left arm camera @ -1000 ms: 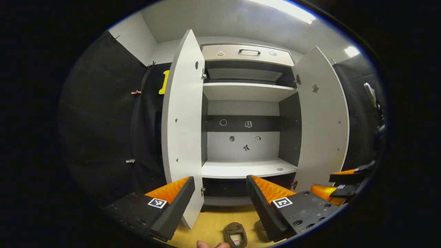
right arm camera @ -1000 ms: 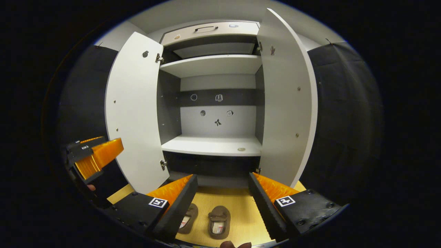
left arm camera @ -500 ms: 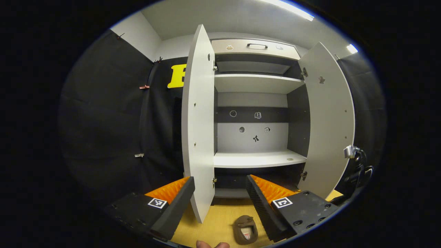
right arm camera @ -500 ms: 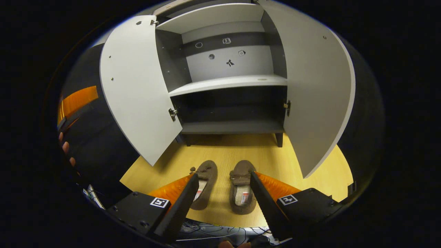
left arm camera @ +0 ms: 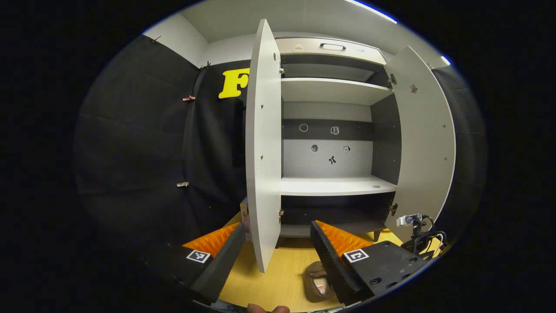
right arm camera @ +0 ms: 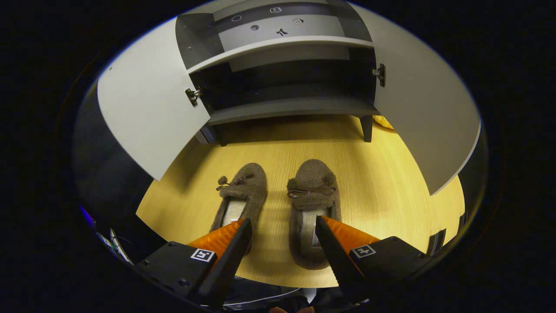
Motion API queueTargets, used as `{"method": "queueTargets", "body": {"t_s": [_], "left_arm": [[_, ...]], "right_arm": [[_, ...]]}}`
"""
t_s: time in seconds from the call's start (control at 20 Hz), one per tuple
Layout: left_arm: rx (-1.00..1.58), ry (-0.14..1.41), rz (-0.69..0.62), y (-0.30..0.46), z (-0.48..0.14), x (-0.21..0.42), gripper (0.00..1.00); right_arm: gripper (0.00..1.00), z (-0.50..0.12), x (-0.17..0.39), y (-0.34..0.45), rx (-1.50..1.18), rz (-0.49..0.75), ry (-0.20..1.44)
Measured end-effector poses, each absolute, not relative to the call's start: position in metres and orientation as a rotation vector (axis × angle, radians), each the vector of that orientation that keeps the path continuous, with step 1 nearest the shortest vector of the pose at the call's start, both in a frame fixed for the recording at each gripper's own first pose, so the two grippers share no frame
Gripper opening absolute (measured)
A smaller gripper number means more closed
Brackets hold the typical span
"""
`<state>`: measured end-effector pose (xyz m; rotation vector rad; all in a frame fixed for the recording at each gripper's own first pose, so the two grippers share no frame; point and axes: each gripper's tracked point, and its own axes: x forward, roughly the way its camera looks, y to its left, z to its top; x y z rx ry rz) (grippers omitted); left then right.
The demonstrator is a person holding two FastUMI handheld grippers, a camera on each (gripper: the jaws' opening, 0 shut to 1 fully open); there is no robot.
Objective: Grab one shoe with the right hand and put it into the shoe cabinet, grab the other shoe with the left hand and put it into the shoe cabinet; then close the right door with the right hand and the left door with the left hand.
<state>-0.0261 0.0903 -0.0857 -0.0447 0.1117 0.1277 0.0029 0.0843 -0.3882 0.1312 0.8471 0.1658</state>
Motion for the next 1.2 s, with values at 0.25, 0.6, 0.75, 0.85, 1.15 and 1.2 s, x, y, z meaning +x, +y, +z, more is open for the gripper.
{"method": "queueTargets", "body": {"t_s": [0.25, 0.6, 0.75, 0.85, 1.15, 1.2], "left_arm": [[-0.044, 0.151, 0.119, 0.091, -0.101, -0.027, 0.95], [-0.06, 0.199, 0.116, 0.089, -0.113, -0.025, 0.95], [-0.063, 0.203, 0.127, 0.092, -0.115, -0.028, 0.95], [-0.052, 0.201, 0.13, 0.094, -0.114, -0.03, 0.95], [-0.049, 0.19, 0.123, 0.09, -0.111, -0.031, 0.95], [-0.053, 0.19, 0.12, 0.088, -0.111, -0.029, 0.95]], "right_arm": [[0.92, -0.427, 0.029, 0.086, 0.164, 0.121, 0.858], [0.55, -0.46, 0.07, 0.085, 0.102, 0.021, 0.79], [0.36, -0.463, 0.079, 0.078, 0.09, -0.002, 0.774], [0.08, -0.46, 0.078, 0.081, 0.103, 0.002, 0.781], [0.12, -0.422, 0.068, 0.071, 0.122, 0.039, 0.757], [0.12, -0.407, 0.067, 0.069, 0.122, 0.044, 0.741]]}}
